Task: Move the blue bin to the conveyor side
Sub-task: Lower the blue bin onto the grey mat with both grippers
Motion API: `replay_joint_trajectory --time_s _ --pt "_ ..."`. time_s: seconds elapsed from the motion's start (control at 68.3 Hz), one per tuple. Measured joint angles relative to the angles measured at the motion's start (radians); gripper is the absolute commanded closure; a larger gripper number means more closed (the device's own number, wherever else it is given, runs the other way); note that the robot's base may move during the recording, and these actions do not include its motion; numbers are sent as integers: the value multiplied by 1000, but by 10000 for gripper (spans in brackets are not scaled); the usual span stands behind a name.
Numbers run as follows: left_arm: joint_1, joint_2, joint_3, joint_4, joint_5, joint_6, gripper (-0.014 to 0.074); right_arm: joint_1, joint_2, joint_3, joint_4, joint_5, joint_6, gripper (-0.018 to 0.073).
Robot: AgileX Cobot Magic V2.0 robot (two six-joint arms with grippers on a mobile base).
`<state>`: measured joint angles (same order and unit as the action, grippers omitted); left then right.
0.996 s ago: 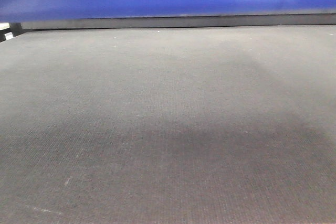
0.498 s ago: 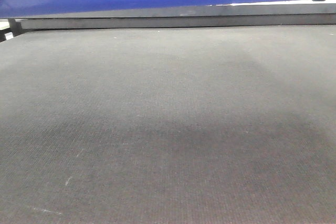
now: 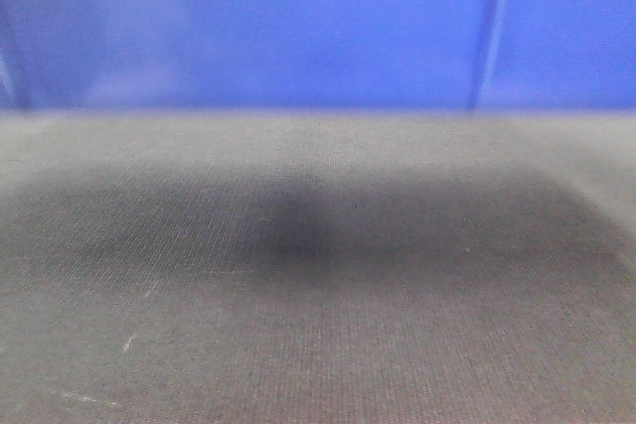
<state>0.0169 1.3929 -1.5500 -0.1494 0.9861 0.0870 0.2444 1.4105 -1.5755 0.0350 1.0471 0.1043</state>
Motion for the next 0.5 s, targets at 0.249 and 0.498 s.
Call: replay_joint_trajectory --time_s 0.249,0.498 --pt "0 148 0 8 4 12 530 0 140 0 -11 -23 -3 632" --pt "0 209 -2 7 12 33 240 0 191 0 -12 -51 -33 191"
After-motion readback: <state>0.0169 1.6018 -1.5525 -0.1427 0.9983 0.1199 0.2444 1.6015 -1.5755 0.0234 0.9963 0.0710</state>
